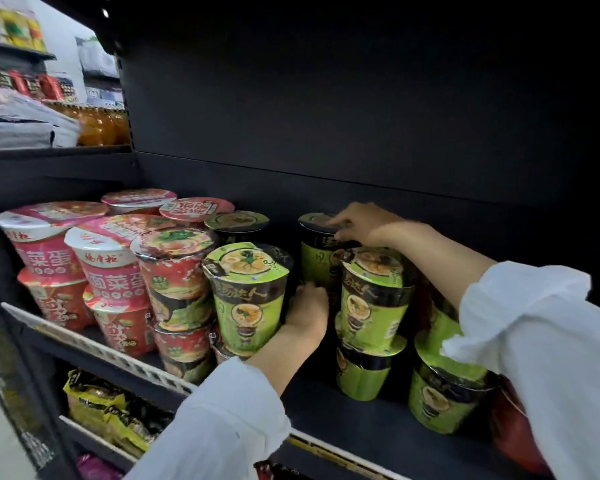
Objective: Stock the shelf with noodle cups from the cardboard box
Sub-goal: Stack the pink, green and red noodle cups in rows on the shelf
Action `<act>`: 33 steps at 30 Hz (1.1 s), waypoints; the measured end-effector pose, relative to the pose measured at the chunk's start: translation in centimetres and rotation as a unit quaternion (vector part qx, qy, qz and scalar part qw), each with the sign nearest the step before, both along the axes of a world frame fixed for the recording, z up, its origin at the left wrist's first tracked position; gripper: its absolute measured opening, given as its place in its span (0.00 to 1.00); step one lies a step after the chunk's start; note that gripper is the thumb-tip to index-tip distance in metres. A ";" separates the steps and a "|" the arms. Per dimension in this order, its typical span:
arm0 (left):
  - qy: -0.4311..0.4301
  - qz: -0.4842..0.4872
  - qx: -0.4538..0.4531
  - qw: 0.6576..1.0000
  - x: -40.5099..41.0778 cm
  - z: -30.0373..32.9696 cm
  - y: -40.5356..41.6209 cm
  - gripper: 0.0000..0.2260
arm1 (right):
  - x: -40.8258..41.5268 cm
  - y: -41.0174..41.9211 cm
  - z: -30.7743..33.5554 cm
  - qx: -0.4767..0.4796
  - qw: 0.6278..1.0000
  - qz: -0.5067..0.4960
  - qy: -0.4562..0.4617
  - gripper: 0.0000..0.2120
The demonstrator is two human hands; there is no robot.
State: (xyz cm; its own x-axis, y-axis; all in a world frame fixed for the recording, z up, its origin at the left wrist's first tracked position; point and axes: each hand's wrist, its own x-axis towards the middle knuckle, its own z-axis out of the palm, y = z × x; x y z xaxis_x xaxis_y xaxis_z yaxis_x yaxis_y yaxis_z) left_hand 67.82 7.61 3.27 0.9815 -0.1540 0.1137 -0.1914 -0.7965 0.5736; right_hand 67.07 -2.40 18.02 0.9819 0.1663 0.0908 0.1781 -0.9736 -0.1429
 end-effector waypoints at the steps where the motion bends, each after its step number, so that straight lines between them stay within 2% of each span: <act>1: -0.007 0.009 0.019 1.000 -0.2 0.2 0.2 0.15 | 0.2 -0.1 -0.2 -0.001 1.000 0.007 0.005 0.19; 5: -0.054 0.022 0.129 0.990 0.0 0.6 0.2 0.15 | 1.0 -0.6 -0.7 0.019 1.000 0.010 -0.021 0.17; 10: -0.120 0.012 0.258 0.959 0.0 1.1 0.2 0.16 | 1.7 -0.4 -1.1 0.005 0.999 0.021 -0.043 0.20; 16: -0.190 -0.070 0.381 0.902 -0.2 2.7 -0.4 0.15 | 2.4 -0.1 -1.7 0.006 0.997 0.021 -0.073 0.15; 20: -0.192 -0.078 0.483 0.851 -1.5 2.1 -0.5 0.14 | 1.7 0.5 -1.3 0.000 0.998 0.025 -0.064 0.14; 23: -0.207 -0.087 0.472 0.852 -3.0 1.1 0.2 0.13 | 0.8 1.0 -0.8 0.002 0.998 0.035 -0.054 0.15; 27: -0.210 -0.022 0.408 0.888 -4.8 1.6 1.7 0.05 | -0.3 1.2 -0.4 0.025 0.998 0.038 -0.047 0.14; 29: -0.163 -0.043 0.403 0.899 -4.6 1.0 1.9 0.10 | -0.8 1.2 -0.4 0.031 0.998 0.039 -0.044 0.12; 31: -0.187 -0.035 0.380 0.905 -4.6 0.5 2.0 0.13 | -1.1 1.0 -0.6 0.048 0.997 0.040 -0.040 0.10; 33: -0.206 -0.025 0.382 0.900 -5.2 0.4 1.8 0.10 | -1.4 1.0 -0.8 0.059 0.997 0.043 -0.038 0.09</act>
